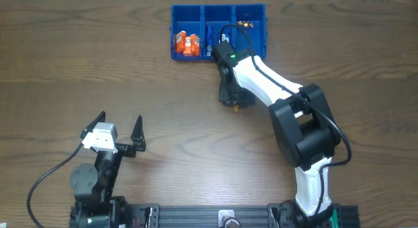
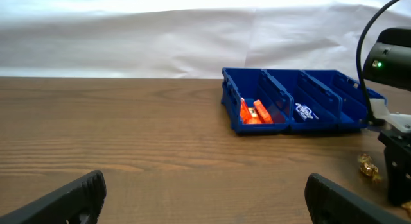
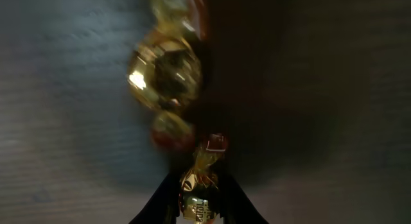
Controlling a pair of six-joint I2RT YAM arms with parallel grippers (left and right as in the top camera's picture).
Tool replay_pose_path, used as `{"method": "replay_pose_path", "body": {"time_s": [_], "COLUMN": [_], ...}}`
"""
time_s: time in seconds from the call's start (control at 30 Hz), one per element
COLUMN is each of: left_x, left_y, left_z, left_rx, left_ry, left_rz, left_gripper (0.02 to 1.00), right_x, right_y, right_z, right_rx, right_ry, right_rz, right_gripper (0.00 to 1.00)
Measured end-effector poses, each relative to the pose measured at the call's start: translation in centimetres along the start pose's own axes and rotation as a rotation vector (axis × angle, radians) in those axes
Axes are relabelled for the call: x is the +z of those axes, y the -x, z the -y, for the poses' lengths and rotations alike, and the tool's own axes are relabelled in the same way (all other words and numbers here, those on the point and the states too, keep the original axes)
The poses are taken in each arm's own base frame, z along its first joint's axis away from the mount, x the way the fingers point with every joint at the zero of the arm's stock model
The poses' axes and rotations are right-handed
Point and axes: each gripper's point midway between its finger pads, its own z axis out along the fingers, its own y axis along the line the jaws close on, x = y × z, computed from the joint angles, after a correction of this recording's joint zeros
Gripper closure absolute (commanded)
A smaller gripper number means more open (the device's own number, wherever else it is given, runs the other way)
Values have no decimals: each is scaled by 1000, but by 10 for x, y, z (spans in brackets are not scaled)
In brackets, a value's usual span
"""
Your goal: Sort Candies Into Trays
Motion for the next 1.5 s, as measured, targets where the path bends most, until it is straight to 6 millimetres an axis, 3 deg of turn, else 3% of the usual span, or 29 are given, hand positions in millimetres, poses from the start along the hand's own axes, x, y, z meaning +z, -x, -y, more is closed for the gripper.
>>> {"method": "replay_pose_path", "body": {"time_s": [0.07,0.17,0.27,0.3,0.47,0.53,0.6,0.7,0.83,0.9,1.03,1.17,1.5], "left_x": [0,0,0,0,0,0,0,0,0,0,0,0,0], "left_y": [0,0,0,0,0,0,0,0,0,0,0,0,0], "left_z": [0,0,0,0,0,0,0,0,0,0,0,0,0], "left_rx": [0,0,0,0,0,0,0,0,0,0,0,0,0], "left_ry": [0,0,0,0,0,0,0,0,0,0,0,0,0], "left_rz": [0,0,0,0,0,0,0,0,0,0,0,0,0], "left_gripper": [20,20,20,23,20,20,20,20,20,23,20,20,20], "right_x": [-2,-24,-79,-116,-243,-275,-288,-275,-223,-190,-153,-142,-141], "right_y": [-2,1,15,23,69,93,115,150,181,191,199,205,209], "right_z": [4,10,14,17,38,45,47,39,23,15,11,16,26], "right_rx": [1,4,17,29,86,98,90,53,5,-14,-25,-15,4], "right_ry": [-12,-6,48,90,238,261,253,214,170,153,140,132,124], "right_rz": [-4,49,206,318,748,893,986,1045,1009,972,923,913,916], "right_gripper": [873,873,873,871,853,844,844,844,844,844,844,844,836]}}
